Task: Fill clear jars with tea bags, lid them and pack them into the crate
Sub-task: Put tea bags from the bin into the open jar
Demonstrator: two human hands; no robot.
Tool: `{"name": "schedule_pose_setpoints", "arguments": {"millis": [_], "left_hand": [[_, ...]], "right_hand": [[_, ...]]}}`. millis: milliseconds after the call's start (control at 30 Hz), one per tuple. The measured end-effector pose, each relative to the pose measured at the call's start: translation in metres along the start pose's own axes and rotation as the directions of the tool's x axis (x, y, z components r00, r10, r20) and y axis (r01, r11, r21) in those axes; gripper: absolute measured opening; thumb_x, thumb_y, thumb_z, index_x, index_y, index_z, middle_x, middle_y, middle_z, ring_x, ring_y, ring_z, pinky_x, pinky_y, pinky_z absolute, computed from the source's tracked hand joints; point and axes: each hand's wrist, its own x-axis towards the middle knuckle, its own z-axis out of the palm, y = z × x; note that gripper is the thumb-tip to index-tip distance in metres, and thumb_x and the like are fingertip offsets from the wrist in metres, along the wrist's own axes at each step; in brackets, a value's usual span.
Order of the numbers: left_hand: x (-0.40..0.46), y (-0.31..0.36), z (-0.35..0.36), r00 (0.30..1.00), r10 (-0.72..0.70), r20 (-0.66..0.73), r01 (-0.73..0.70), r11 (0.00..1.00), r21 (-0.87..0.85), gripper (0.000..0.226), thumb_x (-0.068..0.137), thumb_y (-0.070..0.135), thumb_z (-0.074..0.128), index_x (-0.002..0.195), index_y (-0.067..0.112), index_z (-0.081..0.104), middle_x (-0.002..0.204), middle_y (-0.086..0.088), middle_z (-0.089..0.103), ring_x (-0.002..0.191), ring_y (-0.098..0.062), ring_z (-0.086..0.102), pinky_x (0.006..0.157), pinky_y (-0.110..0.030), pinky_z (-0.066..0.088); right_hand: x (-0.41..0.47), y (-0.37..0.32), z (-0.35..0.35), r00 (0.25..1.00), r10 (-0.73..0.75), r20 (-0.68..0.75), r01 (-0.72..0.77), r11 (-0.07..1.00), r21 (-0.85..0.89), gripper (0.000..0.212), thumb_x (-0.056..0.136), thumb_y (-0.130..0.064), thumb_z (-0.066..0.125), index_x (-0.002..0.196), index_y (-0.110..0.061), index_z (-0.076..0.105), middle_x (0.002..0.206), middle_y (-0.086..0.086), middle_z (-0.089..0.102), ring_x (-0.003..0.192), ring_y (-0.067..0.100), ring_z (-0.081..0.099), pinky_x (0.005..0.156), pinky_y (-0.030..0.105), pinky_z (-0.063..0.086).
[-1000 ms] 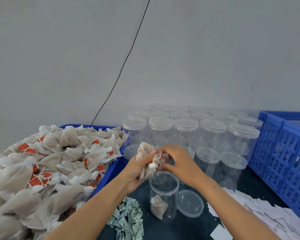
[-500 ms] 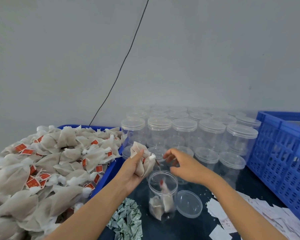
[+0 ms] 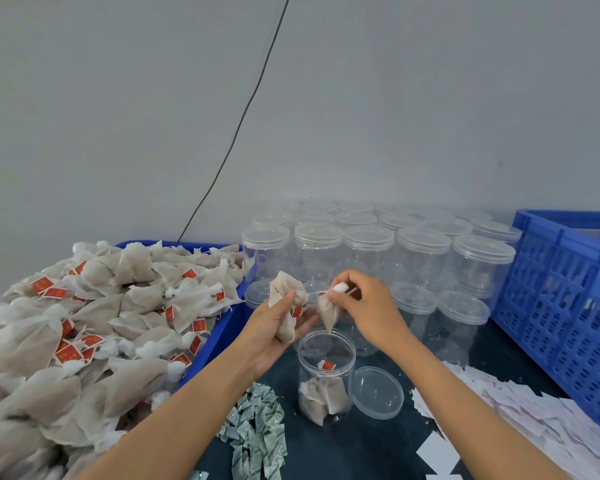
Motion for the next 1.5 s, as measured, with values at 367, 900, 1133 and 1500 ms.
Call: {"name": "schedule_pose_setpoints", "arguments": {"millis": [367, 900, 1133, 1500], "left_hand": [[0.0, -0.006, -0.005, 0.997, 0.079, 0.024, -0.081, 0.891, 0.447, 0.021, 0.09, 0.008, 0.062, 0.111, 0.012, 0.062, 0.084, -0.004, 0.06, 0.069, -0.009, 0.053, 0.058, -0.02, 0.048], [-0.002, -0.004, -0.004, 0.996, 0.09, 0.021, -0.087, 0.83, 0.551, 0.025, 0.091, 0.033, 0.061, 0.103, 0.011, 0.065, 0.08, -0.004, 0.067, 0.065, -0.011, 0.057, 0.07, -0.029, 0.05], [-0.002, 0.001, -0.007, 0.998, 0.045, -0.047, -0.025, 0.936, 0.351, 0.035, 0.09, 0.007, 0.053, 0.123, 0.001, 0.048, 0.087, -0.005, 0.061, 0.071, -0.012, 0.057, 0.058, -0.025, 0.052], [0.009, -0.008, 0.004, 0.979, 0.064, -0.194, -0.031, 0.985, 0.172, 0.026, 0.094, -0.006, 0.034, 0.09, -0.001, 0.059, 0.054, 0.001, 0.036, 0.038, -0.002, 0.031, 0.033, -0.012, 0.025]], "right_hand": [[-0.001, 0.007, -0.005, 0.959, 0.1, 0.267, -0.063, 0.987, -0.146, 0.043, 0.086, -0.042, 0.066, 0.123, -0.029, 0.049, 0.11, -0.008, 0.054, 0.09, 0.001, 0.055, 0.075, 0.015, 0.043], [0.001, 0.011, 0.006, 0.944, -0.242, 0.223, 0.291, 0.932, -0.219, 0.024, 0.078, -0.028, 0.076, 0.098, -0.025, 0.061, 0.085, -0.022, 0.059, 0.077, -0.007, 0.052, 0.068, 0.016, 0.039], [0.004, 0.012, -0.002, 0.991, 0.002, 0.135, 0.011, 0.996, -0.093, 0.029, 0.085, -0.04, 0.066, 0.069, -0.017, 0.058, 0.073, -0.005, 0.052, 0.062, 0.004, 0.044, 0.058, 0.013, 0.034], [-0.013, 0.006, -0.001, 0.906, 0.073, 0.416, 0.165, 0.845, -0.509, 0.022, 0.088, -0.028, 0.062, 0.108, -0.021, 0.055, 0.101, -0.004, 0.061, 0.094, 0.016, 0.058, 0.086, 0.036, 0.047]]}}
